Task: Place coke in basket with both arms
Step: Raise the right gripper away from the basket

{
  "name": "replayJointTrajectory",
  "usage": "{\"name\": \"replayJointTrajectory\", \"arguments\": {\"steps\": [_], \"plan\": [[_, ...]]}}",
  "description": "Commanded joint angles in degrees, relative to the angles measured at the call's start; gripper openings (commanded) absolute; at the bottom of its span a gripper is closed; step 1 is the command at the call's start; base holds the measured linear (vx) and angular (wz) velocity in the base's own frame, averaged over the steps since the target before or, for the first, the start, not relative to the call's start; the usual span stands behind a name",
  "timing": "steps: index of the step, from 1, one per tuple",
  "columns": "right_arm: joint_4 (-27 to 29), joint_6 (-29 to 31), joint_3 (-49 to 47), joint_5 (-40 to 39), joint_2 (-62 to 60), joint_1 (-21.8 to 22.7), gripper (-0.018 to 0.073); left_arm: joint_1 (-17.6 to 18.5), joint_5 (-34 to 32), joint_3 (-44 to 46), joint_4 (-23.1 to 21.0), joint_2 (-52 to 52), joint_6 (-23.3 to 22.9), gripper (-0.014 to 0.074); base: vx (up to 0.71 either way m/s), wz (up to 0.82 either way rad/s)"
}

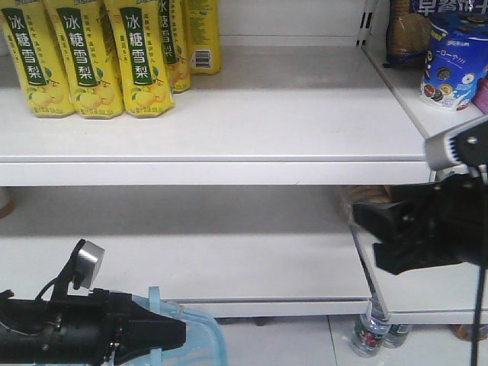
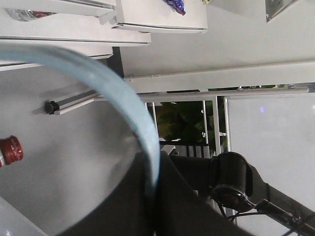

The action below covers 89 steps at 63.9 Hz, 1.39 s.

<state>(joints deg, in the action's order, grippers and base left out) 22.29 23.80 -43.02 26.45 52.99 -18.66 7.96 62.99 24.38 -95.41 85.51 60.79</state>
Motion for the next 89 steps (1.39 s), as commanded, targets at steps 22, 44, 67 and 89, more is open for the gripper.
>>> {"name": "replayJointTrajectory", "arguments": {"steps": [22,44,67,89], "plan": [[-14.6,-0.7,-1.5,-5.4,-15.2,24.1,0.0413,0.2,6.4,1.2,-6.6,-2.0,0.0,-0.0006,0.0,0.0],[-15.2,-3.0,4.9,-9.4,-24.1,26.4,0.0372,0.2,6.4,1.2,-6.6,-2.0,0.0,-0.0006,0.0,0.0],[-14.4,-2.7,30.2,-17.6,-44.2,26.5,0.0343,0.2,6.4,1.2,-6.6,-2.0,0.0,-0.0006,0.0,0.0],[-11.9,-3.1,32.4,-17.5,-45.4,26.5,0.0343,0.2,6.4,1.2,-6.6,-2.0,0.0,-0.0006,0.0,0.0]]}}
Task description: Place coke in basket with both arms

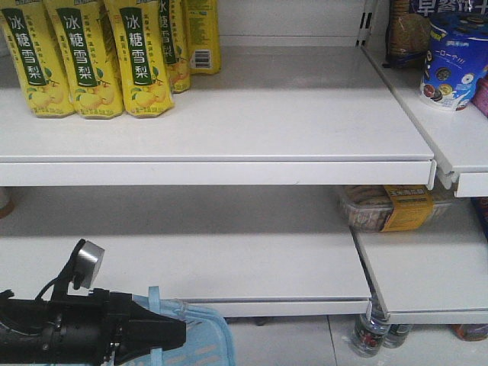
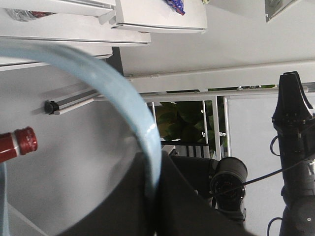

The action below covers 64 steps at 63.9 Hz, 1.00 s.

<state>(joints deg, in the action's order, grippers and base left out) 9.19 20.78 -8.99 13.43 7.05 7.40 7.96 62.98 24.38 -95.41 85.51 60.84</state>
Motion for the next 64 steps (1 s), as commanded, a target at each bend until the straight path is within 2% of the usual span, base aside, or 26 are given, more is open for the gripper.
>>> {"name": "replayJointTrajectory", "arguments": {"steps": [1,7,11,14,22,23,47,56,64], "plan": [[1.2,-0.1,-1.6,-4.4,0.5,0.5,0.0343,0.2,6.4,1.2,-6.6,-2.0,0.0,-0.0006,0.0,0.0],[1.5,-0.1,-1.6,-3.8,0.5,0.5,0.0323,0.2,6.4,1.2,-6.6,-2.0,0.0,-0.0006,0.0,0.0],[1.8,-0.1,-1.6,-3.1,0.5,0.5,0.0275,0.2,6.4,1.2,-6.6,-2.0,0.0,-0.0006,0.0,0.0],[2.3,-0.1,-1.6,-2.8,0.5,0.5,0.0218,0.2,6.4,1.2,-6.6,-2.0,0.0,-0.0006,0.0,0.0],[3.5,-0.1,-1.6,-2.8,0.5,0.5,-0.0011,0.2,6.4,1.2,-6.6,-2.0,0.0,-0.0006,0.0,0.0],[3.6,-0.1,-1.6,-2.8,0.5,0.5,-0.0017,0.2,6.4,1.2,-6.6,-2.0,0.0,-0.0006,0.0,0.0],[3.6,0.0,-1.6,-4.9,0.5,0.5,-0.0009,0.2,6.4,1.2,-6.6,-2.0,0.0,-0.0006,0.0,0.0],[3.6,0.0,-1.6,-4.9,0.5,-1.4,-0.0009,0.2,6.4,1.2,-6.5,-2.0,0.0,-0.0006,0.0,0.0],[3.7,0.0,-1.6,-4.9,0.5,-1.2,-0.0009,0.2,6.4,1.2,-6.6,-2.0,0.0,-0.0006,0.0,0.0]]}}
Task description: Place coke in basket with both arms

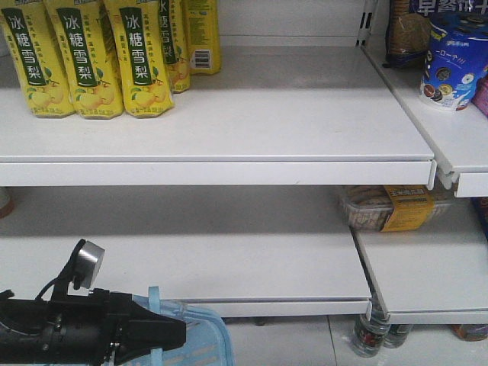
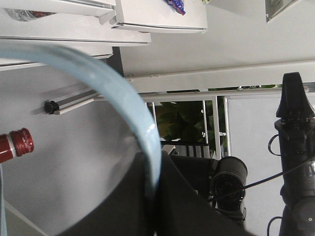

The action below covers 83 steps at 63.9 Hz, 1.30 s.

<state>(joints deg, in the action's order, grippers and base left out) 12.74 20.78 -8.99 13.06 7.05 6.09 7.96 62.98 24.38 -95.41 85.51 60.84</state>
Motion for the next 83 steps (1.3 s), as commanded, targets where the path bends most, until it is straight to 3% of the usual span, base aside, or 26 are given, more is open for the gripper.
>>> {"name": "replayJointTrajectory", "arguments": {"steps": [1,83], "plan": [[0.2,0.0,-1.6,-4.5,0.5,0.1,-0.0009,0.2,6.4,1.2,-6.6,-2.0,0.0,-0.0006,0.0,0.0],[0.2,0.0,-1.6,-4.5,0.5,0.1,-0.0009,0.2,6.4,1.2,-6.6,-2.0,0.0,-0.0006,0.0,0.0]]}}
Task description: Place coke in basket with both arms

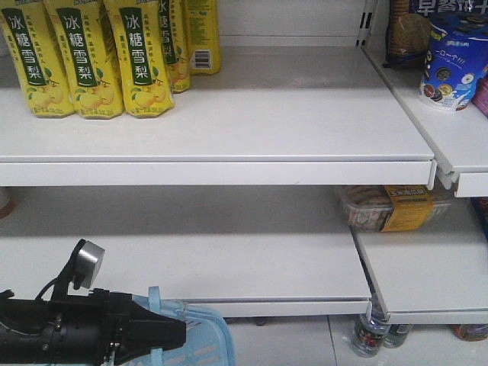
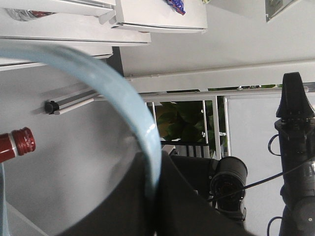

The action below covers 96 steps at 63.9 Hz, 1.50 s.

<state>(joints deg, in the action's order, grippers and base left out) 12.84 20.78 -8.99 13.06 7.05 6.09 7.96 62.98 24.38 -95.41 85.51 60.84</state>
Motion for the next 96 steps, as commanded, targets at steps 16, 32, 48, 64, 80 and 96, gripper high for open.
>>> {"name": "replayJointTrajectory", "arguments": {"steps": [16,32,48,64,80,96], "plan": [[0.0,0.0,-1.6,-4.6,0.5,0.1,-0.0009,0.2,5.2,1.2,-2.1,-2.0,0.0,-0.0006,0.0,0.0],[0.0,0.0,-1.6,-4.6,0.5,0.1,-0.0009,0.2,-1.1,1.2,11.6,-9.2,-0.5,-0.0006,0.0,0.0],[0.0,0.0,-1.6,-4.6,0.5,0.1,-0.0009,0.2,-9.1,1.1,18.0,-24.4,-0.5,-0.0006,0.0,0.0],[0.0,0.0,-1.6,-4.6,0.5,0.1,-0.0009,0.2,-23.1,-3.9,28.8,-40.1,-10.9,-0.0006,0.0,0.0],[0.0,0.0,-1.6,-4.6,0.5,0.1,-0.0009,0.2,-33.2,-10.8,49.5,-55.0,-32.2,-0.0006,0.0,0.0],[0.0,0.0,-1.6,-4.5,0.5,0.1,-0.0009,0.2,-41.4,-15.7,67.3,-66.1,-45.0,-0.0006,0.0,0.0]]}}
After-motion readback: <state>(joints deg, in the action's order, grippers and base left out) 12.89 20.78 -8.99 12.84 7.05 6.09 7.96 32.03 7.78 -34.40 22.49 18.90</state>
